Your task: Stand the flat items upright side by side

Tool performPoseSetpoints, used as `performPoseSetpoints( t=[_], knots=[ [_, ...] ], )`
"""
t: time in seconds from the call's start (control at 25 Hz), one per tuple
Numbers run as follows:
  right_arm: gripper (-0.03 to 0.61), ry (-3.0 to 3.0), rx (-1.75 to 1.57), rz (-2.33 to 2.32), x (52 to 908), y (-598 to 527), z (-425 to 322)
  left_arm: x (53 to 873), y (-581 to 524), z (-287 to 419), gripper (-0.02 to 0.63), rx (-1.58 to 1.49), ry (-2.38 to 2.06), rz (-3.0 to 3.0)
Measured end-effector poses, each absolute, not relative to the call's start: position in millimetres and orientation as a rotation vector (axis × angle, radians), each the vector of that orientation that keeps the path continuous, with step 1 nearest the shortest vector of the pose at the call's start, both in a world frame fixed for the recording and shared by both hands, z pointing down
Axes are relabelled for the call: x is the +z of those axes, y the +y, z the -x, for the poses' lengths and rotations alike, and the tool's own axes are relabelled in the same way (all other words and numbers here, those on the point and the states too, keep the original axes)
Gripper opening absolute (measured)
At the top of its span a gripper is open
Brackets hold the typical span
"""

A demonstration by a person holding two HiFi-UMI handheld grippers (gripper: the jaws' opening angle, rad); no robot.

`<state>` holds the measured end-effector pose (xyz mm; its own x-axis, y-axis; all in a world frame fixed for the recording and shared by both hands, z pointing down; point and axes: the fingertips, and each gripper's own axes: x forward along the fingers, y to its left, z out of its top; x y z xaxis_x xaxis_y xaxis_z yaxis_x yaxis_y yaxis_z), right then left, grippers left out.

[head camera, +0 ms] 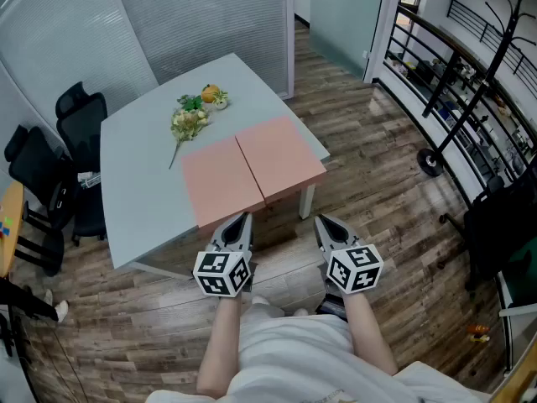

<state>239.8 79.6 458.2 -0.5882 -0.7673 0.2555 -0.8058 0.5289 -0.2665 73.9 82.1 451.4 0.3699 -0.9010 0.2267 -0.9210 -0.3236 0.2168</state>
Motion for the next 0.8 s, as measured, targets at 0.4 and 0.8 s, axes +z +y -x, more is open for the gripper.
performPoseSetpoints(
  t=[0.4,0.8],
  knots=[
    [0.015,-2.666,0.614,-1.370,457.8,88.0,-218.1,449.2,95.0,-43.5,0.006,0.085,-1.612,-2.287],
    [0.260,-2.866,1.139,-1.299,454.8,107.9,-230.4,466.6,106.7,-81.7,0.281,0.150,-1.353,-2.355]
  ],
)
